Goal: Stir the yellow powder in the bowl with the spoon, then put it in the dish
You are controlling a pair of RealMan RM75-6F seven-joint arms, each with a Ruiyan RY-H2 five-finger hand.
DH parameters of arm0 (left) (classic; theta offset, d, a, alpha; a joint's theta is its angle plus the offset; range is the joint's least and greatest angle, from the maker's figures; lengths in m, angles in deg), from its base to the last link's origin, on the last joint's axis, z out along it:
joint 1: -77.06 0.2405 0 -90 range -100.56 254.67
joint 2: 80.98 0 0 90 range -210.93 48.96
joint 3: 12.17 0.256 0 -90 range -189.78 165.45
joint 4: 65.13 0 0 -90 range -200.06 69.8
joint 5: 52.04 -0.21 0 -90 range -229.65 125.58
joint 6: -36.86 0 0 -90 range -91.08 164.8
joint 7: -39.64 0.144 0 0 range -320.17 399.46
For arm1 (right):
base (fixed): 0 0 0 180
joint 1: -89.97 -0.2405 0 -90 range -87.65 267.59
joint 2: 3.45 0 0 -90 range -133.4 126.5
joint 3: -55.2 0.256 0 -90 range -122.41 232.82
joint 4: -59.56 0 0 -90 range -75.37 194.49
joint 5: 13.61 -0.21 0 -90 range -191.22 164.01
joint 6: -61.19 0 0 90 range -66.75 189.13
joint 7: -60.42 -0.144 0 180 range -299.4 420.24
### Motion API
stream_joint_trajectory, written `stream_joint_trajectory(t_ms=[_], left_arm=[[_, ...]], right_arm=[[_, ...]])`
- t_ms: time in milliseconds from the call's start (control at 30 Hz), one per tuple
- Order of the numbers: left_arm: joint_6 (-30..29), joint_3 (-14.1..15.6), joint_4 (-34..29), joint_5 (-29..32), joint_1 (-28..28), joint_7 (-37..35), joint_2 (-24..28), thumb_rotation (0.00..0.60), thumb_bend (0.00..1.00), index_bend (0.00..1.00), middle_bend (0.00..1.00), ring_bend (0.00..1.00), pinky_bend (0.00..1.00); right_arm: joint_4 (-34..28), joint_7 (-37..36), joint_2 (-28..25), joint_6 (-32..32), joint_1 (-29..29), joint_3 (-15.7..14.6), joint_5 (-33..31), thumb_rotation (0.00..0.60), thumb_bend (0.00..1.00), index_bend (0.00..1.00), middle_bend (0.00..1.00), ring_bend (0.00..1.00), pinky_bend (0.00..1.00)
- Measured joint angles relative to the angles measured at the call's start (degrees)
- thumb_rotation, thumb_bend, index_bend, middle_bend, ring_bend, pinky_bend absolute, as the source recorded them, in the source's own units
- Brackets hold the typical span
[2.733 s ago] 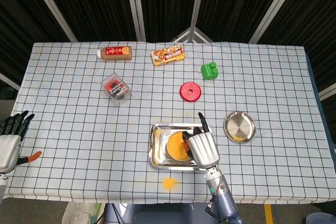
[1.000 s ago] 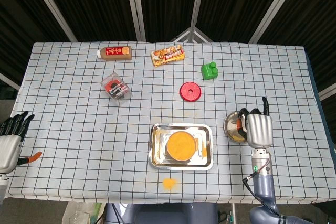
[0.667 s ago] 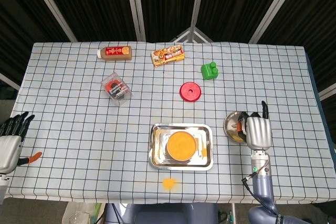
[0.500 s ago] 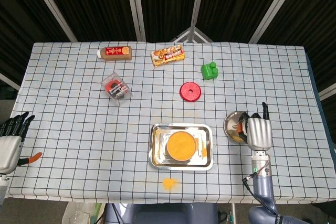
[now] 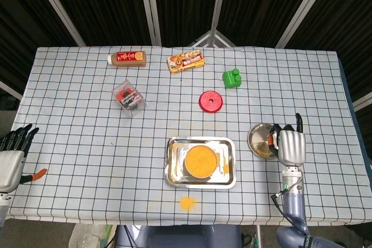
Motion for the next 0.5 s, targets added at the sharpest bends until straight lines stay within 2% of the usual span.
stream_joint_trajectory(t_ms=[200,367,500], left_arm=[[0.03,0.0,-0.06,-0.09,-0.03,-0.16,0.01,0.6,0.0,0.0,0.0,0.0,0.0],[-0.07,0.04,-0.2,-0.2,0.03,-0.4,0.07,0.6,0.0,0.0,0.0,0.0,0.0],[0.0,0.08,-0.25,-0.28,0.02,-0.48,0.1,0.6,0.0,0.0,0.0,0.0,0.0]], right_arm=[[1.08,-0.85,-0.08,-0.23,0.61,-0.68,0.06,0.6,0.74,0.82,0.75,0.4,0.0],[1.89,-0.19,-0.02,-0.34,1.22,-1.87,0.28,0.6,0.66,0.78,0.7,0.37,0.0],[2.41,0.1,0.09,-0.33,1.48,-2.23,0.19,0.6,0.59,0.72,0.63,0.33,0.0]])
